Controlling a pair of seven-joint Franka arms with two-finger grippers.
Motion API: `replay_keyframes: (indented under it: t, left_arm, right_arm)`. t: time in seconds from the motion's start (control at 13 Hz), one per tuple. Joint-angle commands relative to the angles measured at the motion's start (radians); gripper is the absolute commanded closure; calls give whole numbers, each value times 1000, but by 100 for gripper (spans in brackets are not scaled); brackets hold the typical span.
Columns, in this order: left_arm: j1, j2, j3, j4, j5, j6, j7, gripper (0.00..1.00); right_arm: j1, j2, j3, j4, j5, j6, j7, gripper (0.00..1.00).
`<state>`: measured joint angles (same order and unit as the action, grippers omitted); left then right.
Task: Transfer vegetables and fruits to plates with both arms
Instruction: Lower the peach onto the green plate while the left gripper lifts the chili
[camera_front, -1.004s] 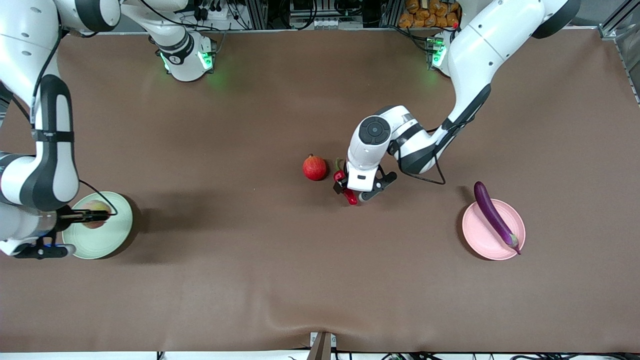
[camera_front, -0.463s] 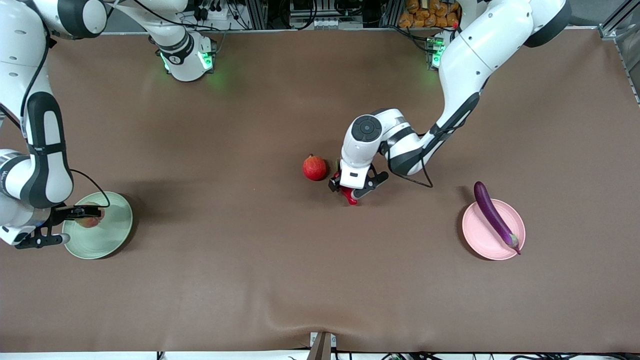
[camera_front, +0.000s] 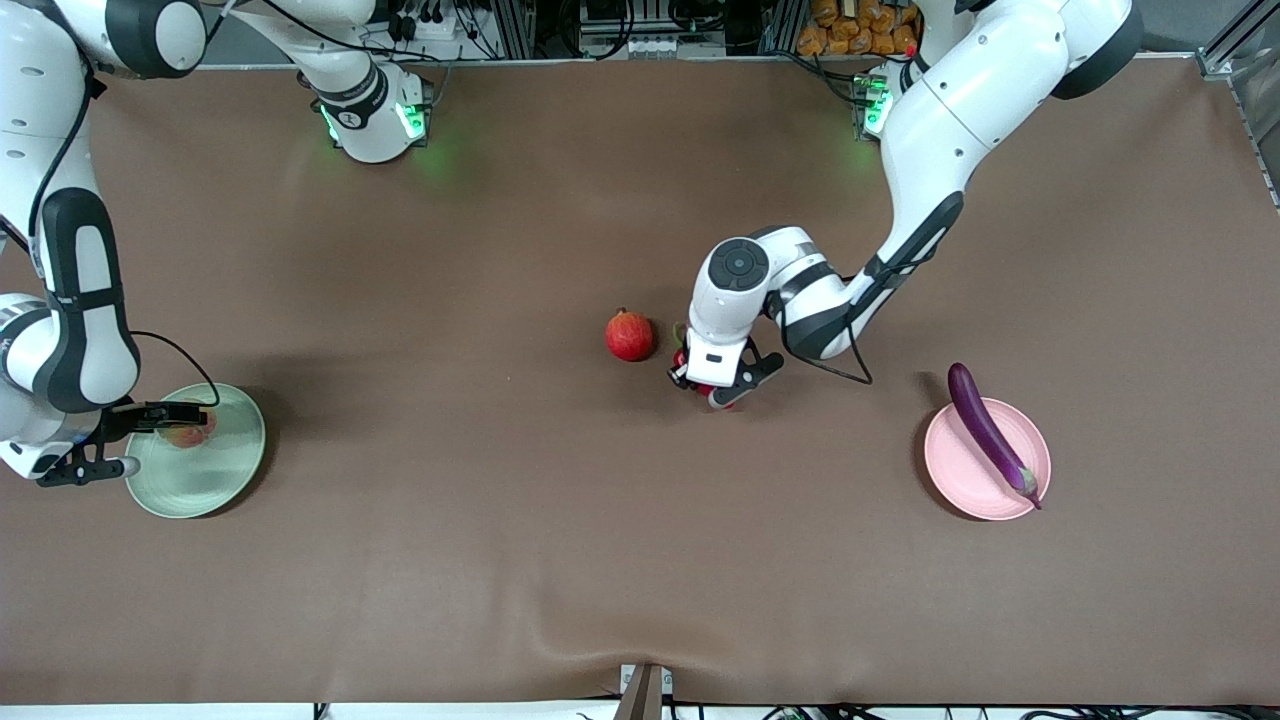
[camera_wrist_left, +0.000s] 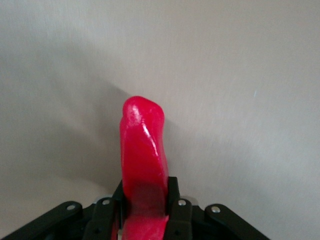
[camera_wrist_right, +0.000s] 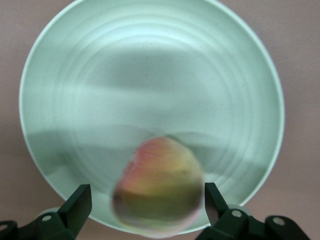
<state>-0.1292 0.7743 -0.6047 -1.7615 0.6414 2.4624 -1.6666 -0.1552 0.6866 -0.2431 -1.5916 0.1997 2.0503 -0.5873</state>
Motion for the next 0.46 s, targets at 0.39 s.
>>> replay_keyframes:
  t: [0.39]
  left_arm:
    - [555,-82,-269,3,4,-199,494,100]
  right_arm:
    - [110,-62,4,203,78,-362,259,0]
